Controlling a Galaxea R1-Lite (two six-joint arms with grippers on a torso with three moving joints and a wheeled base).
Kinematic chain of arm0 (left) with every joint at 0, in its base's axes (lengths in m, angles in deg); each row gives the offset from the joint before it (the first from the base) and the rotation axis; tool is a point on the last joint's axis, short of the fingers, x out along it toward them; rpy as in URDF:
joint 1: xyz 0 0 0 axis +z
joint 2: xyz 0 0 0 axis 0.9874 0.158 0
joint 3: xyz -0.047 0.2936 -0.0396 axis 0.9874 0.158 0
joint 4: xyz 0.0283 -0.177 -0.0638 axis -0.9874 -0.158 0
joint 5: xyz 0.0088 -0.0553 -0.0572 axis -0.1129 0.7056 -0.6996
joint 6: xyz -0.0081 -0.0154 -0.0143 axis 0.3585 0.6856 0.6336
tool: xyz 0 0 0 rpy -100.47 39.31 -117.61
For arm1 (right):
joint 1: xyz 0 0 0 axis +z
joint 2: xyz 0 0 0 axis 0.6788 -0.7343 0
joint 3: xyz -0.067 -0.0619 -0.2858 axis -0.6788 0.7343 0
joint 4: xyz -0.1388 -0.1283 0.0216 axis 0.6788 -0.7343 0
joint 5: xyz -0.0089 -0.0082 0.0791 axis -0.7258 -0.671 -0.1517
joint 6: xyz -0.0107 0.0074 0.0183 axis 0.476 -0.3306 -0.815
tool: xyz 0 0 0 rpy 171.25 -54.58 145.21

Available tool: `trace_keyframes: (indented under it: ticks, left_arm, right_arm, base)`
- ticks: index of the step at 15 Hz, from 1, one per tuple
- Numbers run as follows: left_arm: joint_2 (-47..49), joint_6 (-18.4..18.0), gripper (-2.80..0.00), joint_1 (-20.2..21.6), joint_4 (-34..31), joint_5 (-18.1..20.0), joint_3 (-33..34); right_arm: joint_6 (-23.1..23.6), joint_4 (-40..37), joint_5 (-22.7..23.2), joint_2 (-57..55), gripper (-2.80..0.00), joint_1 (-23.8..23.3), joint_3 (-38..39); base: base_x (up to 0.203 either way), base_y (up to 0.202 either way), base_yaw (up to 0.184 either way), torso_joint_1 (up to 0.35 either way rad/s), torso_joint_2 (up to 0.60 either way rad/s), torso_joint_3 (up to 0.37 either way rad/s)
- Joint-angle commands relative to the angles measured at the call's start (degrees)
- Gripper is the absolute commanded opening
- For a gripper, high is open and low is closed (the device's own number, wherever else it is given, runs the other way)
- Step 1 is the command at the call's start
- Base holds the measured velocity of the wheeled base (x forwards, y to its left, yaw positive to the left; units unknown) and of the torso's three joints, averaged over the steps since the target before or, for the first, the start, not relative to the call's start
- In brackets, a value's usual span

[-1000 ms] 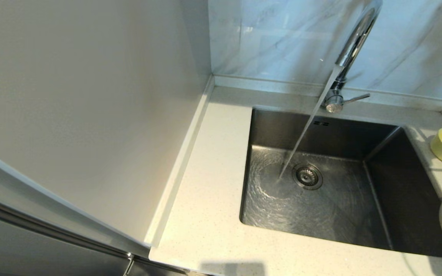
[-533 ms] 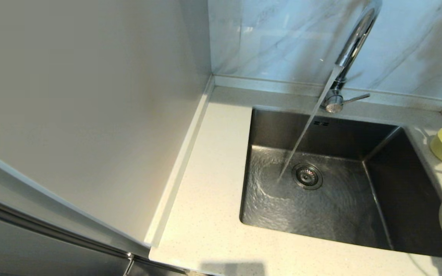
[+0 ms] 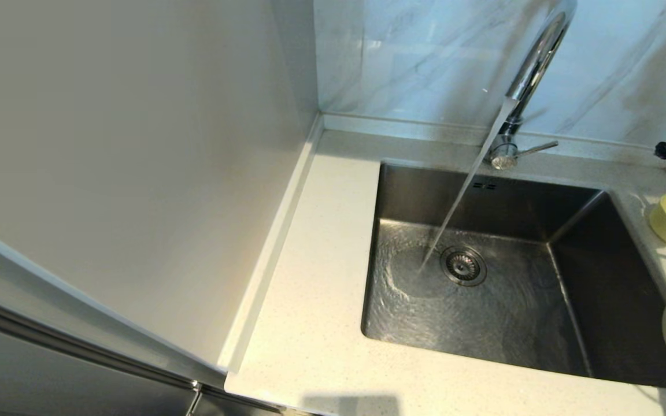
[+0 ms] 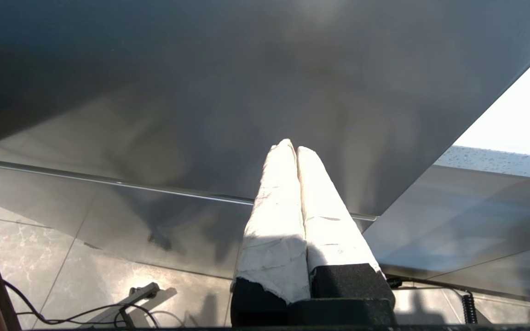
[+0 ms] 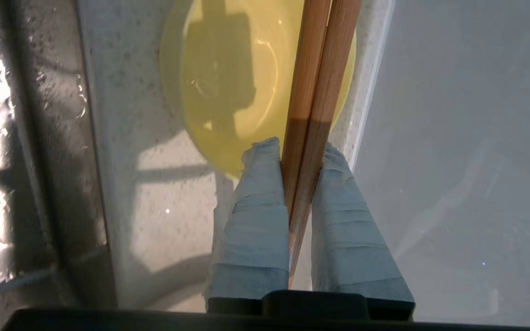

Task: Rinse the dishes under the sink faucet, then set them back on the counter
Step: Place the chopsticks on the bowl

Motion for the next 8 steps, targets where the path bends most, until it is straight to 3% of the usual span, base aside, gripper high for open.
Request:
trace_keyframes:
  ticks: [1, 8]
  left_arm:
    - [0.00, 0.00, -2.80, 0.00, 0.00, -0.01, 0.00]
    - [0.00, 0.00, -2.80, 0.00, 0.00, -0.01, 0.00]
  right_arm:
    - [0.24, 1.33, -0.23, -1.39, -2.80, -0.33, -0.08]
    - [0.86, 5.55, -0.77, -3.27, -2.80, -0.72, -0.52]
  base:
    - [0.000, 0.000, 0.000, 0.000, 0.00, 0.000]
    - [0.000, 0.000, 0.000, 0.000, 0.00, 0.000]
